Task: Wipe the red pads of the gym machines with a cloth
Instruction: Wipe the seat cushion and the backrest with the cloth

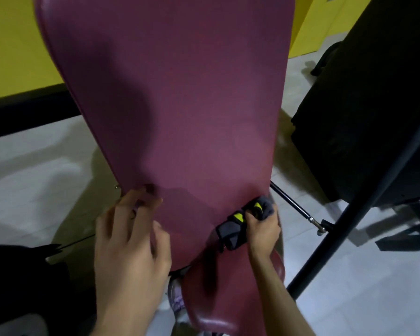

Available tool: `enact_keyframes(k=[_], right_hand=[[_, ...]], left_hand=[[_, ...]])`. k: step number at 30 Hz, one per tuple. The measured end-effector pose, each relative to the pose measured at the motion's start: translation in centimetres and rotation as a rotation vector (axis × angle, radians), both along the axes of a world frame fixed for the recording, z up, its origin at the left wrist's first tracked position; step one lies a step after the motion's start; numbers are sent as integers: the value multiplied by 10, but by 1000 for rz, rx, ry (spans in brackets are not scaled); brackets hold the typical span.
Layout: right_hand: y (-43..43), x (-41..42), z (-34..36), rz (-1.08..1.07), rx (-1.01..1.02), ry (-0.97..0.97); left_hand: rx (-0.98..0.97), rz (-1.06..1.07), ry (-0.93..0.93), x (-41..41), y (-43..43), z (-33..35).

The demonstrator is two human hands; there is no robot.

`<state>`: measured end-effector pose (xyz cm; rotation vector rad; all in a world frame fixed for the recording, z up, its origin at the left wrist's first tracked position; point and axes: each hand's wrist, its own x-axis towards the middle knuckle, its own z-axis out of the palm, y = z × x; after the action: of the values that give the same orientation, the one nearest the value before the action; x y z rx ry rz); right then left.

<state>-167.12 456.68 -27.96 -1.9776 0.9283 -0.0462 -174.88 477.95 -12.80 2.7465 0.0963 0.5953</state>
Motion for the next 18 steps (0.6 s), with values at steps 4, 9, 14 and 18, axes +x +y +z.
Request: enact_keyframes(k=[4,9,14,18], right_hand=[[-2,-23,-58,-19,29,207],[-3,-34,-84,-48,94,293],[13,-24,-24,4,159,52],[51,3,85,46,193,-290]], left_hand=[[12,-29,-22,2,5,-7],[-9,-58,-62,1,8,-8],[-66,-67,-17,-3,13,-3],[-178,-38,40,-6,11,12]])
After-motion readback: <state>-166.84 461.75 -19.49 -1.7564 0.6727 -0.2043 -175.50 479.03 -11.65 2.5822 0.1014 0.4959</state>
